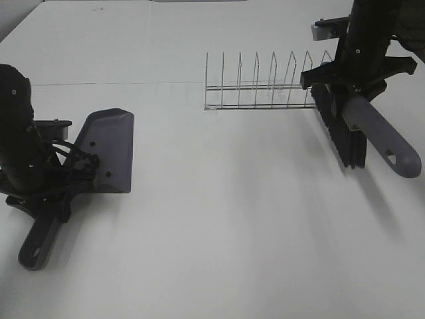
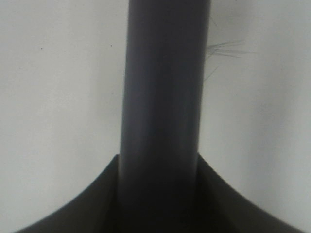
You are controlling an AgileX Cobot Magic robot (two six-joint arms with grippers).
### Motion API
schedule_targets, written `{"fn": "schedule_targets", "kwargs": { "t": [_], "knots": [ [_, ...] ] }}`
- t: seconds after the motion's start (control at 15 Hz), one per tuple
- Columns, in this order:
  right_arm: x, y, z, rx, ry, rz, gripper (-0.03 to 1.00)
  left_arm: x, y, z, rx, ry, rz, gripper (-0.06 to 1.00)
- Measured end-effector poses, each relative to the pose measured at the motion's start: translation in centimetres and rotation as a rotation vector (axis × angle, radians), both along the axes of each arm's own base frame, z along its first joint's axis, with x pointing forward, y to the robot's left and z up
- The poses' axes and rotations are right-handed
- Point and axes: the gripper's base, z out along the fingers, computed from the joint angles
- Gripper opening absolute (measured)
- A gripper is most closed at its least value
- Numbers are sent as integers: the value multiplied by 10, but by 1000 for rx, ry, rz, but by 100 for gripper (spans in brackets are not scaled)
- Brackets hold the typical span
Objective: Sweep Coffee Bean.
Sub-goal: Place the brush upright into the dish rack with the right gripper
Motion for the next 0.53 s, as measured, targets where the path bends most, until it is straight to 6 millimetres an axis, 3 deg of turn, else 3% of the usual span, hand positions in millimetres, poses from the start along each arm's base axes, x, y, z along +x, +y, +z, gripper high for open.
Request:
{"fn": "schedule_targets", "kwargs": {
  "t": [0.27, 0.53],
  "knots": [
    [15, -7, -15, 10, -41, -13, 28, 0, 0, 0, -1, 0, -1, 32],
    [37, -17, -9, 31, -131, -32, 28, 0, 0, 0, -1, 0, -1, 32]
  ]
}}
